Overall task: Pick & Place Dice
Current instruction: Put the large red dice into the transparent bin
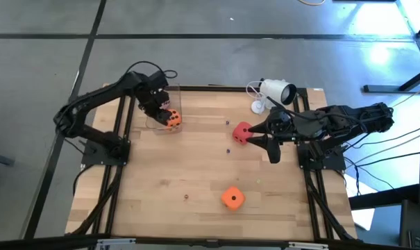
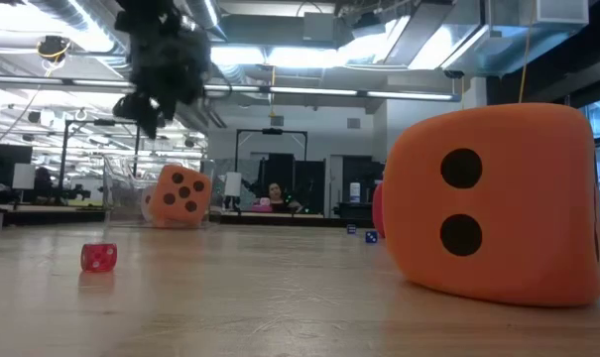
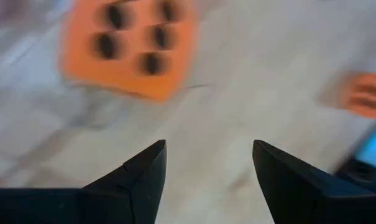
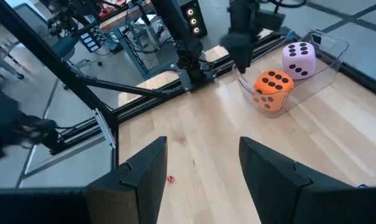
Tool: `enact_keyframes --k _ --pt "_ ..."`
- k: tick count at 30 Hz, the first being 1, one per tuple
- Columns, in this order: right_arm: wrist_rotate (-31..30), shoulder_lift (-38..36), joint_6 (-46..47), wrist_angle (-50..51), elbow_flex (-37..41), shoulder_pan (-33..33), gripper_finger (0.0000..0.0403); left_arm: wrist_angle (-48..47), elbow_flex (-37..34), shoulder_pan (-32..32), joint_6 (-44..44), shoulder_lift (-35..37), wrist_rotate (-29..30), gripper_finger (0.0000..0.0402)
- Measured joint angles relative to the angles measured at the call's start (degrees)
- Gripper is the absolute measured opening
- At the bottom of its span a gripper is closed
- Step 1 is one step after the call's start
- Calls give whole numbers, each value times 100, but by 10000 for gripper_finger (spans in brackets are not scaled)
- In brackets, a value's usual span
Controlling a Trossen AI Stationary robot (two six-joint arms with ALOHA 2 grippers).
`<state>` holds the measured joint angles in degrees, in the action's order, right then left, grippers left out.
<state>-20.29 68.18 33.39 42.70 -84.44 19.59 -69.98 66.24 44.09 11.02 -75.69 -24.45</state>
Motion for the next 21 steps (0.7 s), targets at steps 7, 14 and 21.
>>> enact_keyframes --k 7,14,21 --pt "-179 0 46 740 0 -321 201 1555 0 -761 1219 1329 -315 228" --pt "421 97 238 930 0 -720 201 3018 9 -2064 1570 2269 1312 225" --pt "616 737 113 1474 -2 -1010 201 3279 8 -2922 1031 2344 2071 225"
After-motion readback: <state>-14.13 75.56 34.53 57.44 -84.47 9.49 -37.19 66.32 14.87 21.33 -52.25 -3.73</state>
